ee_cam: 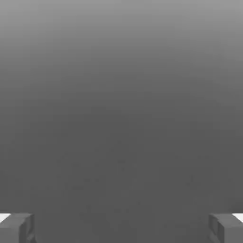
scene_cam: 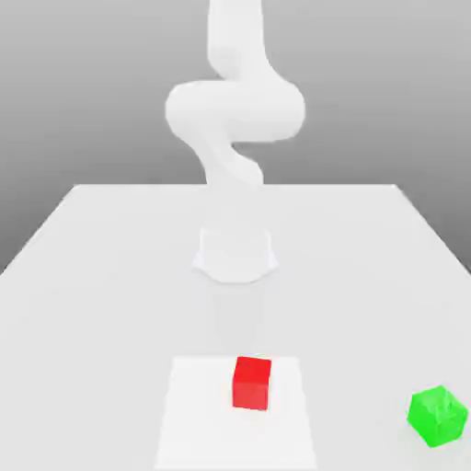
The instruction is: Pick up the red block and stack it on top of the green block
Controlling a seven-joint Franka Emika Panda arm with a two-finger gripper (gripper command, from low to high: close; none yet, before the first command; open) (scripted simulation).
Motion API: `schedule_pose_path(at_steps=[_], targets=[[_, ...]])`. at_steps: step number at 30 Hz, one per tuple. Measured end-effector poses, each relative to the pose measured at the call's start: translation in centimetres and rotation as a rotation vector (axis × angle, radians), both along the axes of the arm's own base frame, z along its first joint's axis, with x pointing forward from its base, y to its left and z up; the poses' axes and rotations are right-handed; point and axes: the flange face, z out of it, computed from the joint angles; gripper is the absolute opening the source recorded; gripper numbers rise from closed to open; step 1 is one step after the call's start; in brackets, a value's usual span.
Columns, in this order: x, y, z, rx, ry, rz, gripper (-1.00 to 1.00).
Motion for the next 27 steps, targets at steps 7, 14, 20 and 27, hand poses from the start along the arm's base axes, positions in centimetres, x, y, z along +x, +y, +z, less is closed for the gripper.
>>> schedule_pose_path(at_steps=[7,14,20,27], targets=[[6.2,1.0,-17.4,0.086,0.274,-0.013,0.0],[5.2,2.6,-34.2,0.078,0.537,-0.066,0.0],[0.9,2.6,-45.1,0.015,0.705,-0.126,0.0],[0.4,2.6,-51.4,0.01,0.717,-0.129,-1.0]])
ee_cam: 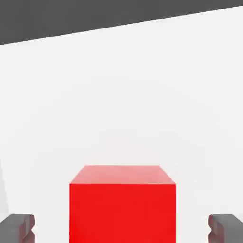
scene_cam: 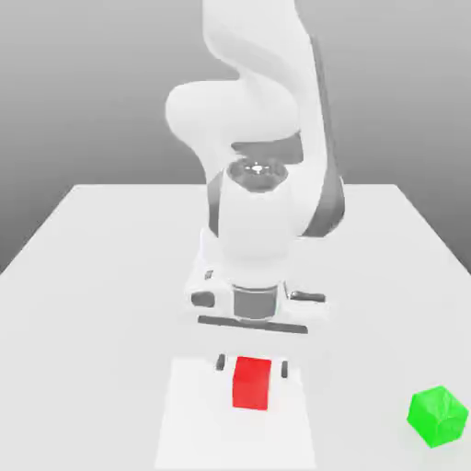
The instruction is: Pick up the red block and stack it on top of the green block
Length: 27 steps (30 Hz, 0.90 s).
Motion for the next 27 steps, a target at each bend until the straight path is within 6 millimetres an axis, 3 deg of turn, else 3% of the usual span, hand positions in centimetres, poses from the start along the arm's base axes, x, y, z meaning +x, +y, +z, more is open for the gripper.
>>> schedule_pose_path(at_steps=[7,14,16,27], targets=[[0.0,0.0,-0.1,0.0,-0.001,0.0,-1.0],[0.0,0.0,5.4,0.0,-0.001,0.0,-1.0],[0.7,1.7,6.3,-0.005,-0.001,0.097,-1.0],[4.7,16.0,8.7,-0.019,0.002,0.879,-1.0]])
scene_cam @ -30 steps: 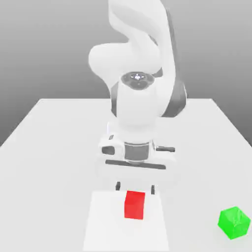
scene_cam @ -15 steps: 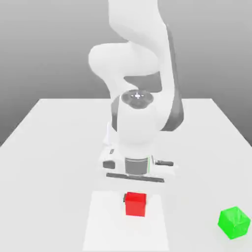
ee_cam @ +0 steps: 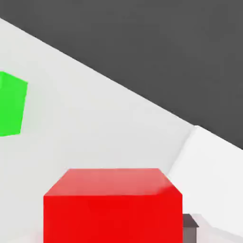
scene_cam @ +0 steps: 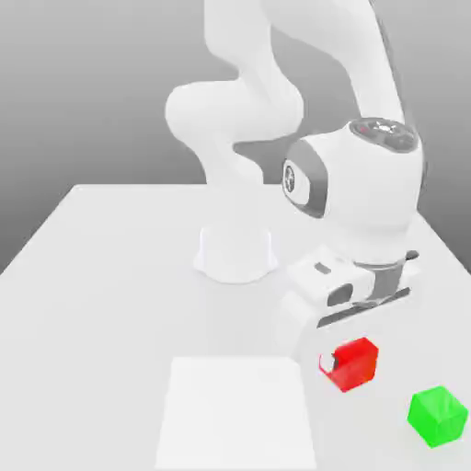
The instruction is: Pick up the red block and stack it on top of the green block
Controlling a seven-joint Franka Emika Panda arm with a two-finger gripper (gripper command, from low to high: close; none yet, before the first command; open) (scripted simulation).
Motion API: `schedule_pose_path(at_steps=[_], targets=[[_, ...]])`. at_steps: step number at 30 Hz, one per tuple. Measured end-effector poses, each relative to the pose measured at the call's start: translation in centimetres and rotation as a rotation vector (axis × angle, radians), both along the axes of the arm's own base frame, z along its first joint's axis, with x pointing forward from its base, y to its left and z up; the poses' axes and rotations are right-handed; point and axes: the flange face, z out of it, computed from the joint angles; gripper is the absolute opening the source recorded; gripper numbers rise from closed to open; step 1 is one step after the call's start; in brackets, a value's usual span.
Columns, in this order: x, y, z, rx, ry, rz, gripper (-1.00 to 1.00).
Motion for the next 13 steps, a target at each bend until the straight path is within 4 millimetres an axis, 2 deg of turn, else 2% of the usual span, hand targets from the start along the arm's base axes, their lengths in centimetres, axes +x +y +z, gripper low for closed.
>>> schedule_pose_path(at_steps=[5,7,9,10,13], targets=[[-0.1,7.4,1.0,0.012,0.01,0.357,-1.0],[-0.1,8.6,-0.7,0.015,0.011,0.409,-1.0],[-0.2,8.9,-3.3,0.015,0.011,0.422,-1.0],[-0.2,8.9,-4.5,0.015,0.012,0.424,1.0],[-0.2,8.9,-4.5,0.015,0.012,0.424,1.0]])
